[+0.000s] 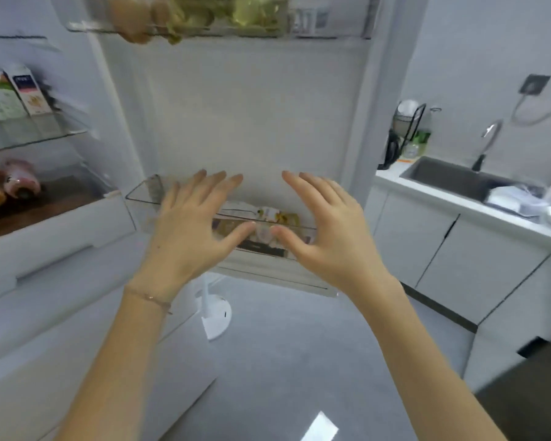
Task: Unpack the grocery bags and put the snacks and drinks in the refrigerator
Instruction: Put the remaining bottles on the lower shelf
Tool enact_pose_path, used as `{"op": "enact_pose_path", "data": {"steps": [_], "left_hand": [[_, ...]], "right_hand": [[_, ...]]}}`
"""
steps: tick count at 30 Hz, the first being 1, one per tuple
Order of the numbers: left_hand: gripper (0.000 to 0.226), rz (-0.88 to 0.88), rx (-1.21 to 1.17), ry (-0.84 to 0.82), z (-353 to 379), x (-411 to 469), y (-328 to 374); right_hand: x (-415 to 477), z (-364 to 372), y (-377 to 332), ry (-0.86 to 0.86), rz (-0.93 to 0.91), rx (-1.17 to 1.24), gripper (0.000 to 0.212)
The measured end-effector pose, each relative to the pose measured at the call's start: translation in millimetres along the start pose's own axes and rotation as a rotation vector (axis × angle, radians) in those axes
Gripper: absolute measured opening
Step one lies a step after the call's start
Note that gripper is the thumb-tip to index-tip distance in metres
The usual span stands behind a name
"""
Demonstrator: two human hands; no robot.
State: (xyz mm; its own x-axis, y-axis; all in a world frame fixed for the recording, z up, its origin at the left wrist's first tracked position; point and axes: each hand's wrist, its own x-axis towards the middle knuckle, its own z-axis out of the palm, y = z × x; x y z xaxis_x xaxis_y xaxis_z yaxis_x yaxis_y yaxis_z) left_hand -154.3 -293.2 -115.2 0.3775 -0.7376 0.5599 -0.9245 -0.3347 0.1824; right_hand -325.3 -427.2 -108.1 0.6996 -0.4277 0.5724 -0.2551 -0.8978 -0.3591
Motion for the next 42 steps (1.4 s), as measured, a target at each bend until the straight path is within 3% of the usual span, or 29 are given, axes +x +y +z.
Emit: {"op": "enact_pose_path", "data": {"steps": [6, 16, 28, 38, 42], "left_hand": [[0.071, 0.245, -0.186, -0.049, 32, 31, 97], [0.074, 0.646, -0.402, -0.186, 126, 94, 275], [0.079, 0.851, -0.479, -0.289, 243, 144, 445], [0.078, 0.965, -0.529, -0.431, 344, 147, 611], [0.081, 0.944, -0.520, -0.457, 377, 150, 680]], "right_hand": [[-54, -71, 66, 0.111, 0.169, -0.091, 0.071], [-143, -180, 178, 0.230, 0.628, -0.386, 0.073], [-229, -257, 288, 0.347, 1.055, -0.594, 0.068], [-306, -318, 423, 0.397, 1.176, -0.623, 0.063], [-333, -349, 486, 0.319, 1.206, -0.605, 0.063]]}}
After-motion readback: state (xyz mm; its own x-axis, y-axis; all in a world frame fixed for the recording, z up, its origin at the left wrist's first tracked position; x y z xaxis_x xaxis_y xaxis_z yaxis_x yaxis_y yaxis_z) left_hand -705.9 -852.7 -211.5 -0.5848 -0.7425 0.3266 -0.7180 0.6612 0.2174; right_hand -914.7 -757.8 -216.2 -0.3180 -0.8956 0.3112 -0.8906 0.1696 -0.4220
